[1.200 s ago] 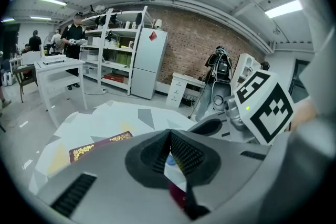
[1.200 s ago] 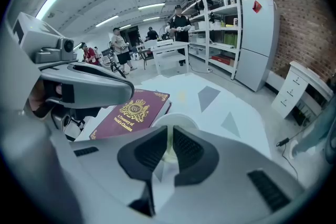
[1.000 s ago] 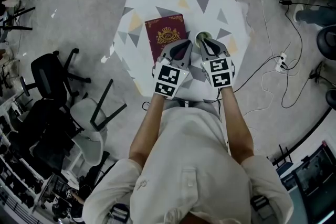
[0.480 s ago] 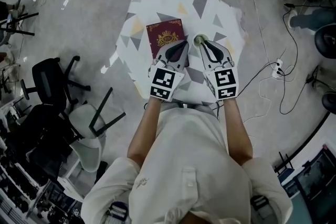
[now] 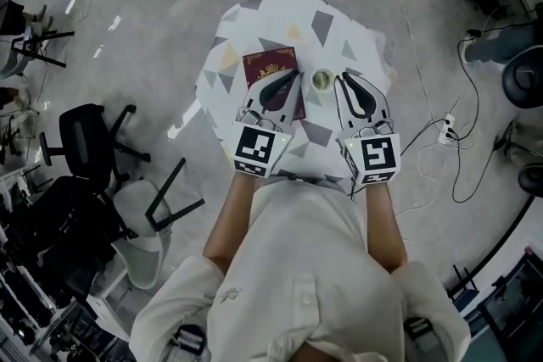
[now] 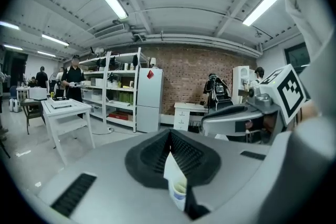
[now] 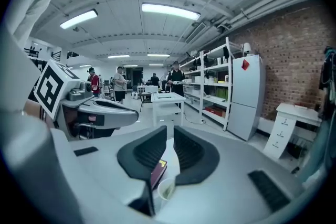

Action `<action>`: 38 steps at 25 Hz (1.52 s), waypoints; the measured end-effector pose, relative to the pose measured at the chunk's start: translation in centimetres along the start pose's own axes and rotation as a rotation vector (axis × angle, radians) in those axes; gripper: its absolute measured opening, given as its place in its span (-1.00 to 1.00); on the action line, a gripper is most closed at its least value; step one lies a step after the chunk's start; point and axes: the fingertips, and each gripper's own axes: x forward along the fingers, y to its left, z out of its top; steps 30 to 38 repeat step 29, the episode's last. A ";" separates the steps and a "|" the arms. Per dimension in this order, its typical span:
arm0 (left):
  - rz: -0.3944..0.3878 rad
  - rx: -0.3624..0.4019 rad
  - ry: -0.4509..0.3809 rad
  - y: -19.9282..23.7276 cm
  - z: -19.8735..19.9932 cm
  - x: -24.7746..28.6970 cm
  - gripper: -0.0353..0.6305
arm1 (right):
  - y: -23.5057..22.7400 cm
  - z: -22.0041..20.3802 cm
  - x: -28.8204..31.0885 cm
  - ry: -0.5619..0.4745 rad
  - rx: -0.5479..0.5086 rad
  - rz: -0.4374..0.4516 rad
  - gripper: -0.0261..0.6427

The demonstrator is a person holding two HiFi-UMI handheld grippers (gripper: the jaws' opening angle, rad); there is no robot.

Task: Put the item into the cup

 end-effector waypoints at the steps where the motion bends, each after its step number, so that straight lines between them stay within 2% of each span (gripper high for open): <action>1: 0.005 0.007 -0.013 0.0 0.6 -0.3 -0.85 | -0.1 0.6 -0.4 -0.014 -0.008 -0.009 -0.79; 7: 0.025 0.053 -0.076 -0.6 3.6 -2.0 -0.85 | -0.4 3.4 -2.5 -0.057 -0.057 -0.036 -0.83; 19: 0.039 0.109 -0.194 -1.4 8.2 -3.5 -0.85 | 0.0 8.0 -4.6 -0.168 -0.103 -0.030 -0.83; 38: 0.063 0.123 -0.212 -2.5 9.3 -4.3 -0.85 | 0.0 9.0 -6.0 -0.201 -0.101 -0.010 -0.83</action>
